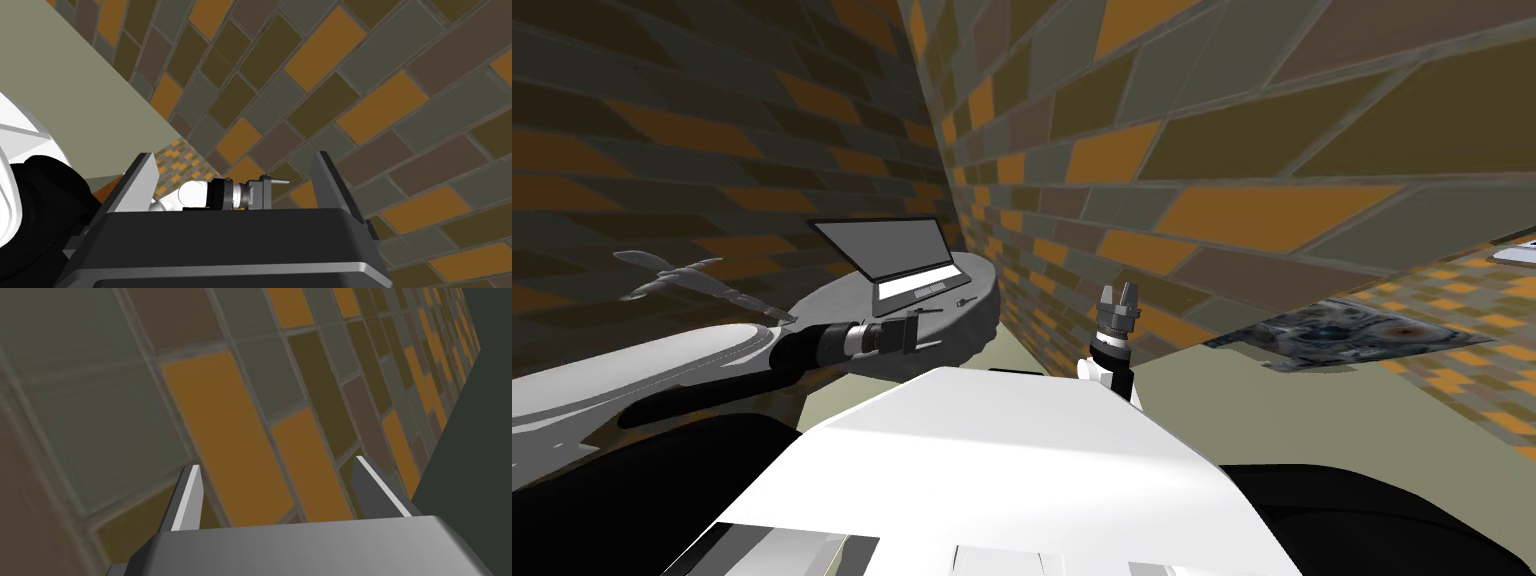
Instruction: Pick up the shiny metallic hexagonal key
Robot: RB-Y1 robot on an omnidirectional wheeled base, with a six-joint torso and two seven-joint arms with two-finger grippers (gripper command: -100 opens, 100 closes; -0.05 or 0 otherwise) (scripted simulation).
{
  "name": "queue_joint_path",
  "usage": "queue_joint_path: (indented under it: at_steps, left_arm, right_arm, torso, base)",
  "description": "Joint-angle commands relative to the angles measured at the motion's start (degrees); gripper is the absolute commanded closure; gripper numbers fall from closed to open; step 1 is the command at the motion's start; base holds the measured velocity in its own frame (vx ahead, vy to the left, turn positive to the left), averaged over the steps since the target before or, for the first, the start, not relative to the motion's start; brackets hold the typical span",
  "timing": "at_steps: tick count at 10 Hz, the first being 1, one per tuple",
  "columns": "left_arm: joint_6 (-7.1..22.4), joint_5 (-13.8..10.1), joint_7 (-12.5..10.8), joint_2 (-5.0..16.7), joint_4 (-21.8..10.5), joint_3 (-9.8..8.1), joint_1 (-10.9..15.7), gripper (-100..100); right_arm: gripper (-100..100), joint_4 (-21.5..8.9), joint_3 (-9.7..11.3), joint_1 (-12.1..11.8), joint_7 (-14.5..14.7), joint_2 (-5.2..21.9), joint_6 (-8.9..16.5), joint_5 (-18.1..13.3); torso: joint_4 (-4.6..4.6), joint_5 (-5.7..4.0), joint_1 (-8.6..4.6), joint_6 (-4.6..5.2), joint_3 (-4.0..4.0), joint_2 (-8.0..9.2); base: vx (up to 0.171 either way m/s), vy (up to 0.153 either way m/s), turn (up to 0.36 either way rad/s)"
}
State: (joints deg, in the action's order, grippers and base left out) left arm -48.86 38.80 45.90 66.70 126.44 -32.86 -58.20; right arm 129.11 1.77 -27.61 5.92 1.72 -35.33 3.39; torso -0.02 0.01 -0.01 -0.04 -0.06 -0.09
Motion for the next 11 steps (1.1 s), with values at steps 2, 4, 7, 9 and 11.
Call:
queue_joint_path:
  at_steps: [2, 4, 7, 9, 11]
  left_arm:
    - [-1.81, 2.5, 2.75, 4.53, -0.87, -2.27, -1.68, -100]
    - [-3.44, 4.96, 5.41, 7.89, -1.68, -4.3, -3.25, -100]
    - [-5.05, 7.39, 8.04, 12.72, -2.52, -6.3, -4.79, -100]
    - [-6.63, 9.78, 10.63, 15.83, -3.37, -8.27, -6.3, -100]
    - [-8.17, 12.12, 13.17, 18.92, -4.25, -10.21, -7.77, -100]
  right_arm:
    - [0, 0.0, 0.0, 0.01, 0.0, 0.0, 0.0, 0.0]
    - [0, 0.0, 0.0, 0.0, 0.0, 0.0, 0.0, 0.0]
    - [0, 0.0, 0.0, 0.01, 0.0, 0.0, 0.0, 0.0]
    - [0, 0.0, 0.0, 0.0, 0.0, 0.0, 0.0, 0.0]
    - [0, 0.0, 0.0, 0.0, 0.0, 0.0, 0.0, 0.0]
  torso:
    - [-0.01, -0.01, -0.02, 0.04, -0.02, -0.03]
    - [-0.02, 0.0, 0.02, 0.03, -0.04, -0.06]
    - [-0.01, -0.01, -0.03, 0.04, -0.02, -0.02]
    - [-0.01, 0.0, 0.0, 0.02, -0.03, -0.06]
    - [0.0, 0.0, -0.03, -0.01, 0.0, 0.0]
  base:
    - [0.025, 0.006, -0.111]
    - [0.032, 0.012, -0.118]
    - [0.017, 0.003, -0.078]
    - [0.031, 0.01, -0.105]
    - [0.015, 0.002, -0.067]
